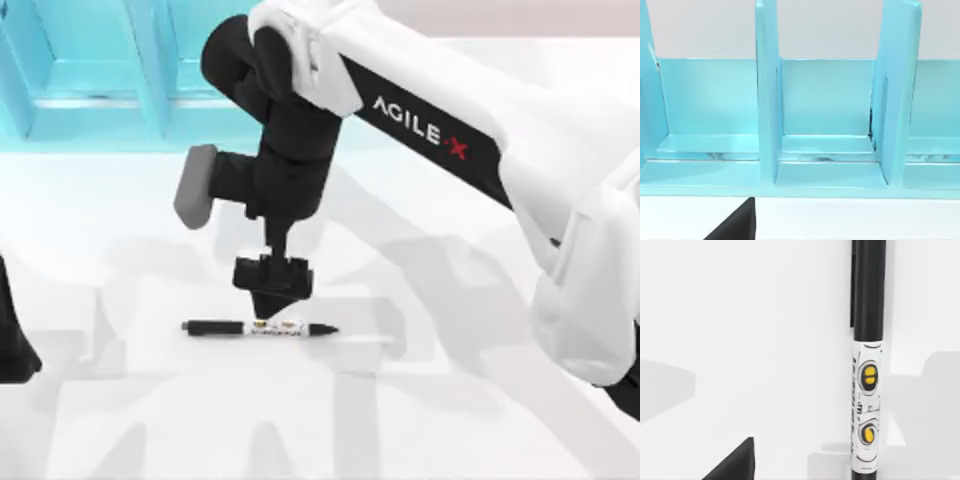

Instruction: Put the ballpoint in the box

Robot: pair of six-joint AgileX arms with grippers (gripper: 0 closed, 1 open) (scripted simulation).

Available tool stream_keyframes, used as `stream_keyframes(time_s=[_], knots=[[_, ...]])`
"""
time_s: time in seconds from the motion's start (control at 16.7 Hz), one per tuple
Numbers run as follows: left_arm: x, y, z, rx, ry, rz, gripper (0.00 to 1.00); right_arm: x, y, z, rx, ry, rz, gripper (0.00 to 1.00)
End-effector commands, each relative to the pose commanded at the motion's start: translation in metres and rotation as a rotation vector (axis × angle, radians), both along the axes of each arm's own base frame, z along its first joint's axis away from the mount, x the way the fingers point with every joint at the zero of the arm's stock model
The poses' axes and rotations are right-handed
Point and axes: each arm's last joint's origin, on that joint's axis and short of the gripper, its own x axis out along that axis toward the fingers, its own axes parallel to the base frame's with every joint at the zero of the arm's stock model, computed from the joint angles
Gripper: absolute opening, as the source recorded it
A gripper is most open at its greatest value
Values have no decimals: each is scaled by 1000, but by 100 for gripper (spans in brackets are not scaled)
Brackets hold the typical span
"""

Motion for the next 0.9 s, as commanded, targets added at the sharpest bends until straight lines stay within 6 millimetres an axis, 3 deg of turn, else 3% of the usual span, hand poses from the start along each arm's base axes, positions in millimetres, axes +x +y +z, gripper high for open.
stream_keyframes(time_s=[0.18,0.6,0.9], knots=[[0,0,0,0,0,0,100,-3,6,-17,-1,0,6,100],[0,0,0,0,0,0,100,-16,21,-84,-2,0,6,100],[0,0,0,0,0,0,100,-20,23,-96,-2,0,6,100]])
